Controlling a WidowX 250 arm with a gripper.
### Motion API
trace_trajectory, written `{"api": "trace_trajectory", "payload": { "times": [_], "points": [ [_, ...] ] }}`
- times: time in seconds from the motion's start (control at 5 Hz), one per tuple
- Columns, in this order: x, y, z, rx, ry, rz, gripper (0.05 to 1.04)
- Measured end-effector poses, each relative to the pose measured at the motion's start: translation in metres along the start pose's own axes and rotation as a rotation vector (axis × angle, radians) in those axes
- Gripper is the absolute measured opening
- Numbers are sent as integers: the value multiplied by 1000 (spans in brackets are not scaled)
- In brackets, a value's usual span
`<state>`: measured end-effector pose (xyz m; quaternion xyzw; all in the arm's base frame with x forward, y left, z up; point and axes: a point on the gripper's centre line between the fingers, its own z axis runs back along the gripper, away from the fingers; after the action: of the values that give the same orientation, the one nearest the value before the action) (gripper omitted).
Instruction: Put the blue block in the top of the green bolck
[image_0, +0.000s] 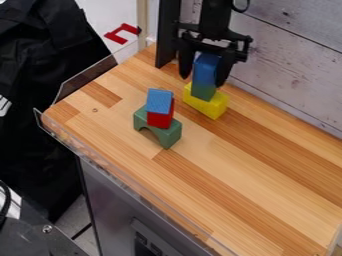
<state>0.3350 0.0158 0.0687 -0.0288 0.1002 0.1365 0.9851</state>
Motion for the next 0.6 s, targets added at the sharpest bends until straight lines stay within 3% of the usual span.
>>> {"api": "trace_trajectory", "payload": {
  "times": [0.2,0.6],
  "points": [
    [-2,-1,8,-20,-26,15,1000],
    [-15,1,50,-26,-118,57,999]
  ]
}}
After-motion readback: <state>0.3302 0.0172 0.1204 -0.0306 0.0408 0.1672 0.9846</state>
